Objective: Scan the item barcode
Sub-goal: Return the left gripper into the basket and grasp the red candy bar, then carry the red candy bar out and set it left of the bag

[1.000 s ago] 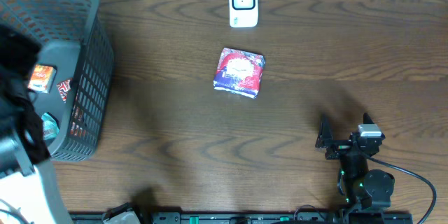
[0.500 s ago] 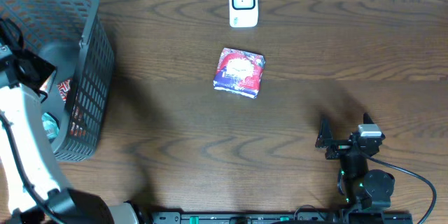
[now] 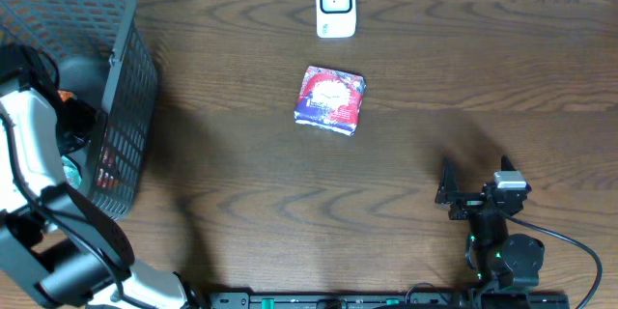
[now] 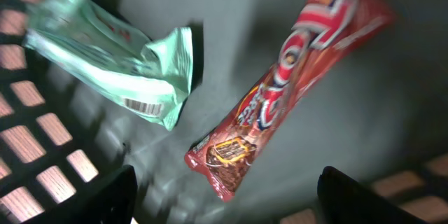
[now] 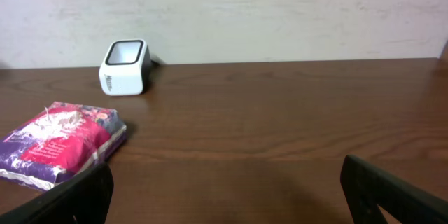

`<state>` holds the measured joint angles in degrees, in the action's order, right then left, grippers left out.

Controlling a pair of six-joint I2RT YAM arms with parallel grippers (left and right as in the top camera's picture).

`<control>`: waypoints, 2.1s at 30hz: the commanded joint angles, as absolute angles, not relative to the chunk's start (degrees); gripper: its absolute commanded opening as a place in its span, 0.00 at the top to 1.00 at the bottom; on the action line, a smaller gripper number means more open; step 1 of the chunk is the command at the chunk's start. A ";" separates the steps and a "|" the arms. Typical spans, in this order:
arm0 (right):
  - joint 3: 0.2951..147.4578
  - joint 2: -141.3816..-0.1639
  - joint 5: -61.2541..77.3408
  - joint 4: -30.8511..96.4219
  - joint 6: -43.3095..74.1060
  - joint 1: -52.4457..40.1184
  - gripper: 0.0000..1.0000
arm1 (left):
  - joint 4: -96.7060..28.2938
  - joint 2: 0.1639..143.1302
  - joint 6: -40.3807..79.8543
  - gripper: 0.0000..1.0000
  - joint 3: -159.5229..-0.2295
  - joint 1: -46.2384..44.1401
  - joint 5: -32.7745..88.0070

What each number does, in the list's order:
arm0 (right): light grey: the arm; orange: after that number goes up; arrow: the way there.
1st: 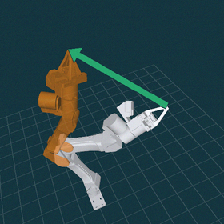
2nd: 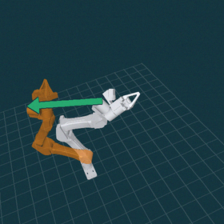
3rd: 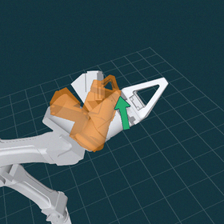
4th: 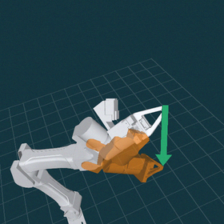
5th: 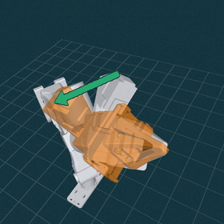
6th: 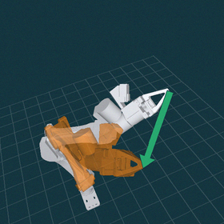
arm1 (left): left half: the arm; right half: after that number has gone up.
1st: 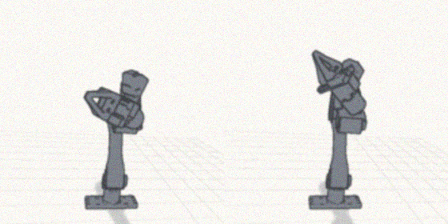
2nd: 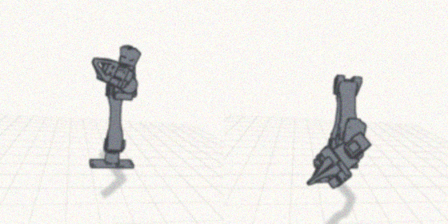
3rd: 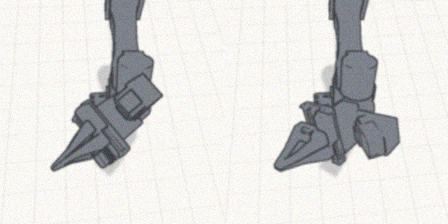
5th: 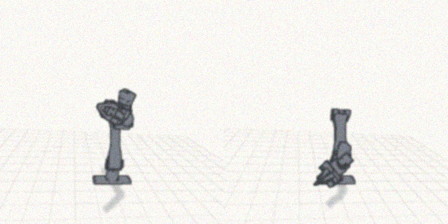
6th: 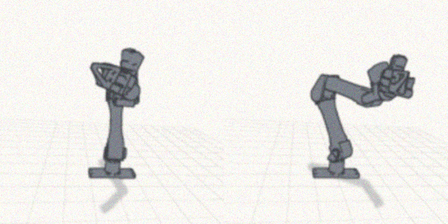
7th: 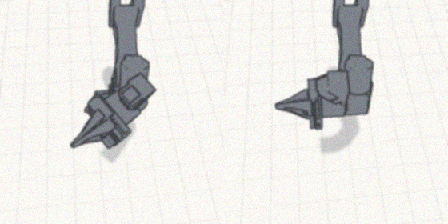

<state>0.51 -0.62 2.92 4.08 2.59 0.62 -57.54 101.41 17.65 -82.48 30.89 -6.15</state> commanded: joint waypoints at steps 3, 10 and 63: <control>0.32 -0.27 2.50 4.23 3.36 1.08 0.01 | -54.68 106.13 11.68 0.20 -80.55 31.64 -3.01; 0.32 -0.27 2.48 4.23 3.36 1.08 0.01 | -52.60 111.20 9.37 0.27 -80.44 31.64 2.42; 0.32 -0.27 2.50 4.23 3.36 1.08 0.01 | -46.57 92.73 15.35 0.92 -92.97 -13.72 15.77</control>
